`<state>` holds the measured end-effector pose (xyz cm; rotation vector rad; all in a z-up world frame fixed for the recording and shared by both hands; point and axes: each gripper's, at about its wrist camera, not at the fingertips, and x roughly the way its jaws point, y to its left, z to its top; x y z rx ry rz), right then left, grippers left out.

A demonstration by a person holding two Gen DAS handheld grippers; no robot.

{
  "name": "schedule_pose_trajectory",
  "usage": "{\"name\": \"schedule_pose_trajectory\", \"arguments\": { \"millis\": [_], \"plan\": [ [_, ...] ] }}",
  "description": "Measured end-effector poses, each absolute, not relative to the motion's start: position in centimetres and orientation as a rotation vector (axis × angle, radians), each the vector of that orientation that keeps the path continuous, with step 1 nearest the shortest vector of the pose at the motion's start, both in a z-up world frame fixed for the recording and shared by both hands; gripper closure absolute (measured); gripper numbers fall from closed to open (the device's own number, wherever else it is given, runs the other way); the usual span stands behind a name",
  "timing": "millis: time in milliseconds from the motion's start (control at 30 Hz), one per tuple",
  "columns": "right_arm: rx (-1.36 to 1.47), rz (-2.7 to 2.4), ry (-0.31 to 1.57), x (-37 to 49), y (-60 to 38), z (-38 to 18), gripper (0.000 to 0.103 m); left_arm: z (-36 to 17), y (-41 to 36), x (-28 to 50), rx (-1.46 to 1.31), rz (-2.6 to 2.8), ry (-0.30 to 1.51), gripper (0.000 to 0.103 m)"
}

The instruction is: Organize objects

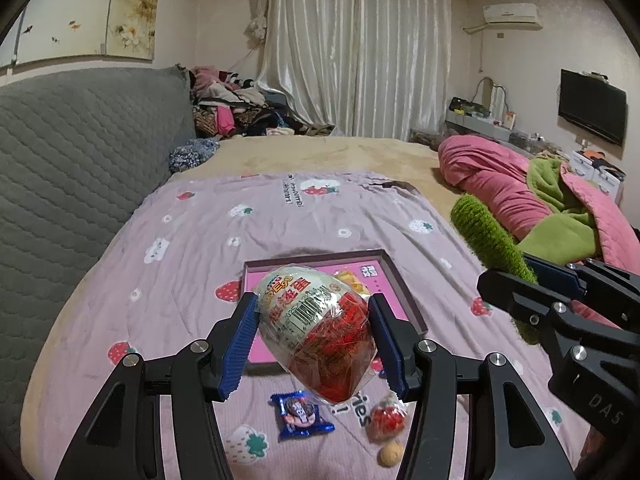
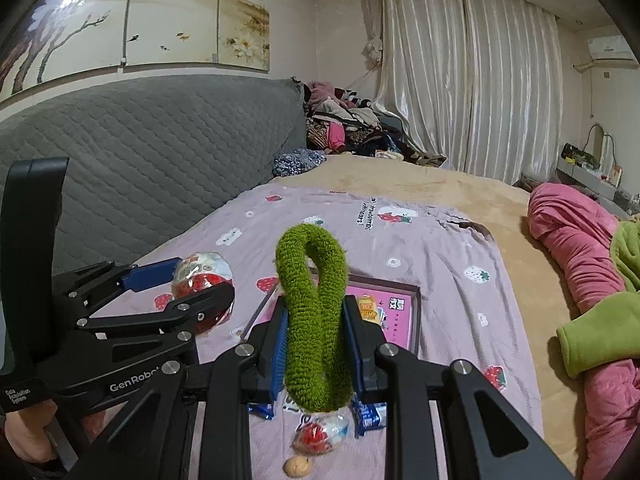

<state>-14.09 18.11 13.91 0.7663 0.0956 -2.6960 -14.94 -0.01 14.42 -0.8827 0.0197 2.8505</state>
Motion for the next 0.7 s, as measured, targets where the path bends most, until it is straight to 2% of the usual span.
{"name": "schedule_pose_trajectory", "arguments": {
  "millis": [700],
  "plan": [
    [0.843, -2.714, -0.048, -24.9, 22.3, 8.4, 0.077, 9.1, -0.9, -27.0, -0.931, 2.874, -0.019, 0.045]
  ]
}}
